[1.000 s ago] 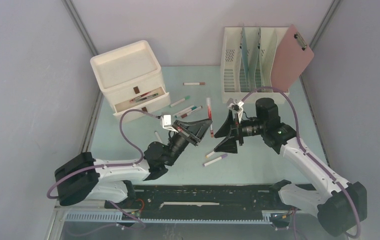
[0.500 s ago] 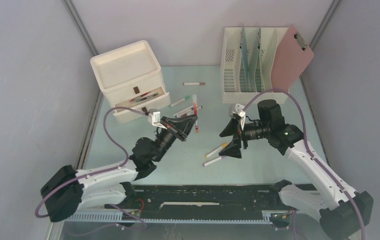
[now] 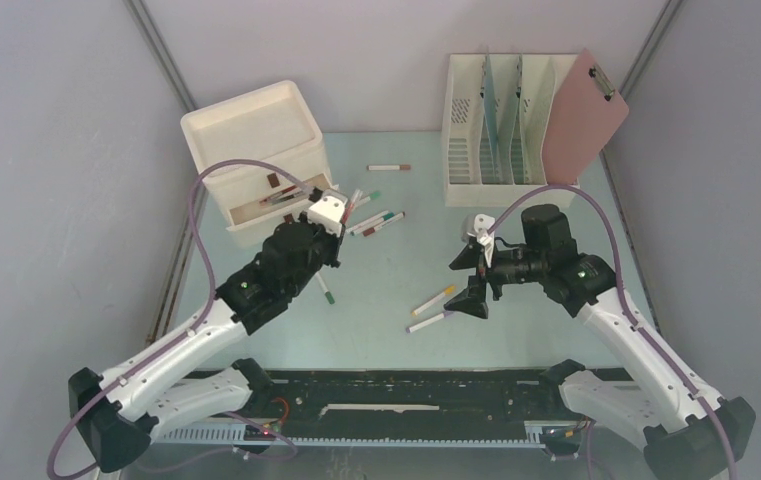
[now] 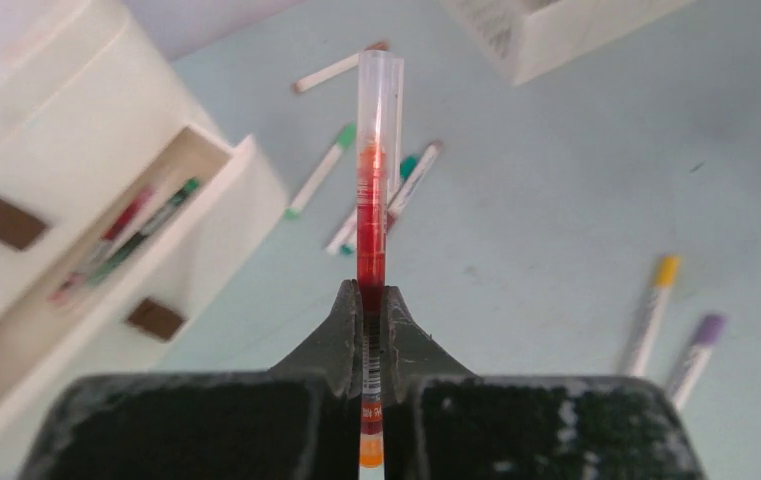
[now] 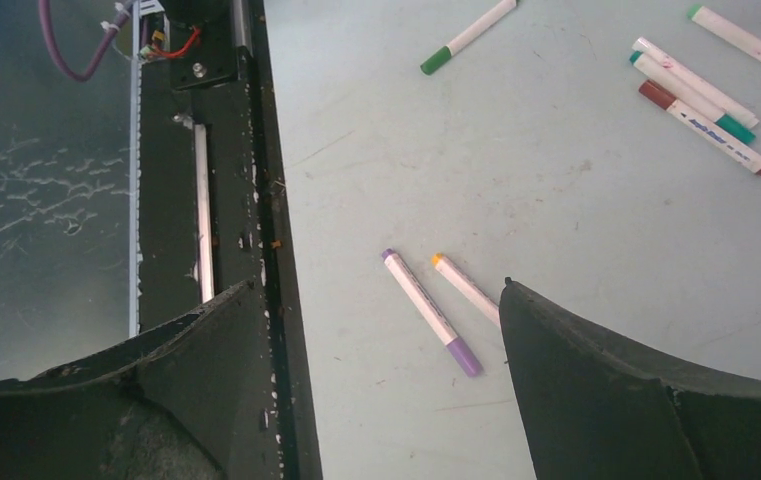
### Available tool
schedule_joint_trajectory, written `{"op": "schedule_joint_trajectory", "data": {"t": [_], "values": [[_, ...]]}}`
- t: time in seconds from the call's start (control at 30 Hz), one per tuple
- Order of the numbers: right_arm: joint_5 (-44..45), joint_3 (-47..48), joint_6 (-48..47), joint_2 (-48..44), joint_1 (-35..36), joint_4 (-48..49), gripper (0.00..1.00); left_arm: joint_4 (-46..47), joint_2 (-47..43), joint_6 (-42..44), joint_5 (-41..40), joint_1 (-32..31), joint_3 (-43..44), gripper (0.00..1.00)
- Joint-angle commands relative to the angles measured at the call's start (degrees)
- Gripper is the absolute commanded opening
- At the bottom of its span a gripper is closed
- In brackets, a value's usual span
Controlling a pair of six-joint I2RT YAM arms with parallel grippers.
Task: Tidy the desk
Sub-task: Place the stationery in the drawer.
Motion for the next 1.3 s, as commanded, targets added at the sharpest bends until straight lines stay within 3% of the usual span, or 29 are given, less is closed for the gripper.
{"op": "schedule_joint_trajectory", "data": {"t": [0.0, 0.2, 0.33, 0.8, 1.27], "values": [[1.7, 2.2, -2.1, -1.2, 0.3, -0.5, 0.96, -18.9, 2.7, 12.3, -6.6, 0.3, 10.6, 0.00], [2.9, 2.2, -3.7, -2.0, 0.4, -1.2, 0.95, -32.7, 8.2, 18.8, -11.5, 0.5, 21.7, 0.00], [4.2, 2.2, -4.6, -2.7, 0.7, -1.6, 0.95, -36.5, 10.5, 27.1, -12.7, 1.1, 23.5, 0.00], [9.9, 2.2, -8.6, -1.3, 2.7, -3.1, 0.95, -28.5, 14.7, 41.9, -9.7, 13.2, 21.7, 0.00], [11.2, 2.2, -9.5, -0.2, 3.5, -3.6, 0.95, -23.5, 23.2, 44.5, -11.5, 19.2, 24.4, 0.00]]}}
